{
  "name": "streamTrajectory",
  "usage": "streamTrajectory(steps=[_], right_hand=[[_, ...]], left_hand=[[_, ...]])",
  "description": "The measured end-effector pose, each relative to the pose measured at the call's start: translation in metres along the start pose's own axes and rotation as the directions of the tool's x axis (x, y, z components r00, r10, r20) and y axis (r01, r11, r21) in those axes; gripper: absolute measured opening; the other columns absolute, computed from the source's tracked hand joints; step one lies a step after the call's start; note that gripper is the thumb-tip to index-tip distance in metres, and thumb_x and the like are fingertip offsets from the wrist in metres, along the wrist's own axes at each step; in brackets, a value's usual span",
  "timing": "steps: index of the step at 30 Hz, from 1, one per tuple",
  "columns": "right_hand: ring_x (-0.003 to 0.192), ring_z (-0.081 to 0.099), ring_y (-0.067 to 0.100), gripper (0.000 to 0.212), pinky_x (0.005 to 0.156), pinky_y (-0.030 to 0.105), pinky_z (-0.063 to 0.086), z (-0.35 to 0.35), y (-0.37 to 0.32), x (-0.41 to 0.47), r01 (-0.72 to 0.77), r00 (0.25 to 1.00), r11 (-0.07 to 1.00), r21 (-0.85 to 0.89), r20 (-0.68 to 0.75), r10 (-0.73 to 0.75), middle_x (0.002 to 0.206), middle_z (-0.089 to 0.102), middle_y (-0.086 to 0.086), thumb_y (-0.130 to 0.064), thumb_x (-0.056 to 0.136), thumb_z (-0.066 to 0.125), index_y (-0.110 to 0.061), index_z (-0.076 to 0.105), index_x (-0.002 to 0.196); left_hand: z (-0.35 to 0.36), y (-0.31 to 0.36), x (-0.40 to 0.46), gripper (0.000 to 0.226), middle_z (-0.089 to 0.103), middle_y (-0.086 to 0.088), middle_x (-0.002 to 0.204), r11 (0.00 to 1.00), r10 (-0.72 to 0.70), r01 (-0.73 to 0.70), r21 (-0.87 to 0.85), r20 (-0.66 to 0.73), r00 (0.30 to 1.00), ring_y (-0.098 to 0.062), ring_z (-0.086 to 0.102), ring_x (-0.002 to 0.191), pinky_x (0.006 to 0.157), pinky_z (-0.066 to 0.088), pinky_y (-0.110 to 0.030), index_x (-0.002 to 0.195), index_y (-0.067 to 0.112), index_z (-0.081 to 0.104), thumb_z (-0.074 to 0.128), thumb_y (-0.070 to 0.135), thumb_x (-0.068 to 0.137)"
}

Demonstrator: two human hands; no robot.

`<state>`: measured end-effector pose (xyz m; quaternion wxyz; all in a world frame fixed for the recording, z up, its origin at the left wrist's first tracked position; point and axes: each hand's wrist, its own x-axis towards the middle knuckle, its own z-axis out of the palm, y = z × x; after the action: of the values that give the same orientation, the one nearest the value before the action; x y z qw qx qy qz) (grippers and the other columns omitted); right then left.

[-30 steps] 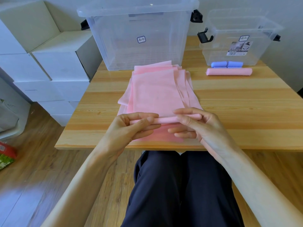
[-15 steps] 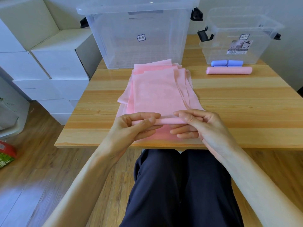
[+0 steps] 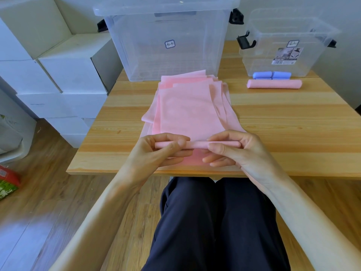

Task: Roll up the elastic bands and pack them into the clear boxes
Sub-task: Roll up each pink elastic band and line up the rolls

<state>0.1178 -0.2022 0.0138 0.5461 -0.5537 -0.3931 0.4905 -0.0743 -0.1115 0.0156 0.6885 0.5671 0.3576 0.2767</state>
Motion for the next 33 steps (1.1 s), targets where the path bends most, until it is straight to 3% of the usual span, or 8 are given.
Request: streamTrajectory(steps=[4, 8, 12, 17, 23, 27, 33], right_hand=[[0.074, 0.075, 0.030, 0.024, 0.060, 0.027, 0.060, 0.0012, 0.0004, -0.0003, -0.001, 0.999, 1.000, -0.002, -0.040, 0.001, 0.085, 0.076, 0.015, -0.027, 0.078, 0.072, -0.006, 0.073, 0.089], [0.077, 0.075, 0.031, 0.026, 0.063, 0.027, 0.061, 0.0015, 0.0002, -0.0016, 0.003, 1.000, 1.000, 0.030, -0.007, -0.003, 0.087, 0.075, 0.017, -0.020, 0.079, 0.072, -0.007, 0.071, 0.101], [0.072, 0.075, 0.031, 0.023, 0.058, 0.026, 0.060, 0.0010, -0.0004, -0.0031, -0.008, 1.000, 1.000, -0.006, -0.023, 0.008, 0.082, 0.075, 0.018, -0.027, 0.082, 0.070, -0.006, 0.072, 0.089], [0.080, 0.075, 0.031, 0.027, 0.066, 0.029, 0.062, 0.0013, -0.0006, -0.0026, 0.003, 1.000, 1.000, 0.013, -0.004, -0.003, 0.090, 0.076, 0.016, -0.023, 0.080, 0.070, -0.005, 0.073, 0.099], [0.078, 0.075, 0.030, 0.030, 0.062, 0.026, 0.060, 0.0027, 0.0005, -0.0026, 0.001, 0.999, 1.000, 0.029, -0.035, 0.000, 0.088, 0.076, 0.015, -0.032, 0.081, 0.069, -0.006, 0.075, 0.093], [0.082, 0.075, 0.030, 0.024, 0.067, 0.028, 0.062, 0.0011, 0.0021, -0.0035, 0.011, 1.000, 0.999, 0.048, -0.016, -0.010, 0.090, 0.076, 0.017, -0.024, 0.078, 0.071, -0.008, 0.073, 0.096], [0.076, 0.075, 0.030, 0.037, 0.060, 0.026, 0.060, 0.0032, 0.0009, -0.0028, -0.004, 0.999, 0.998, 0.063, -0.050, 0.008, 0.085, 0.076, 0.018, -0.033, 0.080, 0.068, 0.001, 0.070, 0.094]], left_hand=[[0.0007, -0.0009, -0.0014, 0.026, 0.077, -0.010, 0.096, 1.000, 0.015, -0.015, 0.009, -0.003, 1.000, -0.018, 0.074, 0.096, 0.078, 0.058, -0.020, 0.100, 0.011, 0.074, 0.072, 0.021, 0.077], [0.0013, 0.0005, -0.0023, 0.023, 0.078, -0.007, 0.094, 0.999, 0.024, -0.023, 0.042, -0.026, 0.999, -0.017, 0.075, 0.091, 0.073, 0.058, -0.019, 0.098, 0.011, 0.074, 0.068, 0.024, 0.081], [0.0010, 0.0010, -0.0031, 0.029, 0.078, -0.009, 0.094, 1.000, 0.005, -0.005, 0.029, -0.007, 1.000, -0.017, 0.075, 0.093, 0.075, 0.057, -0.018, 0.103, 0.011, 0.073, 0.071, 0.022, 0.077], [0.0023, -0.0006, -0.0022, 0.024, 0.078, -0.007, 0.091, 1.000, 0.012, -0.011, 0.028, -0.044, 0.999, -0.016, 0.075, 0.090, 0.071, 0.057, -0.018, 0.096, 0.013, 0.073, 0.067, 0.027, 0.078], [0.0013, -0.0020, -0.0031, 0.027, 0.077, -0.010, 0.097, 0.999, -0.020, 0.020, -0.050, 0.005, 1.000, -0.016, 0.074, 0.094, 0.073, 0.058, -0.017, 0.099, 0.012, 0.074, 0.070, 0.021, 0.075], [0.0024, -0.0006, -0.0038, 0.026, 0.078, -0.008, 0.093, 1.000, -0.010, 0.010, 0.001, -0.034, 0.999, -0.016, 0.075, 0.090, 0.070, 0.057, -0.018, 0.096, 0.014, 0.075, 0.066, 0.030, 0.078], [0.0020, -0.0010, -0.0048, 0.026, 0.077, -0.007, 0.102, 0.999, -0.015, 0.018, -0.042, 0.057, 0.998, -0.016, 0.074, 0.097, 0.073, 0.057, -0.017, 0.103, 0.014, 0.075, 0.065, 0.023, 0.080]])
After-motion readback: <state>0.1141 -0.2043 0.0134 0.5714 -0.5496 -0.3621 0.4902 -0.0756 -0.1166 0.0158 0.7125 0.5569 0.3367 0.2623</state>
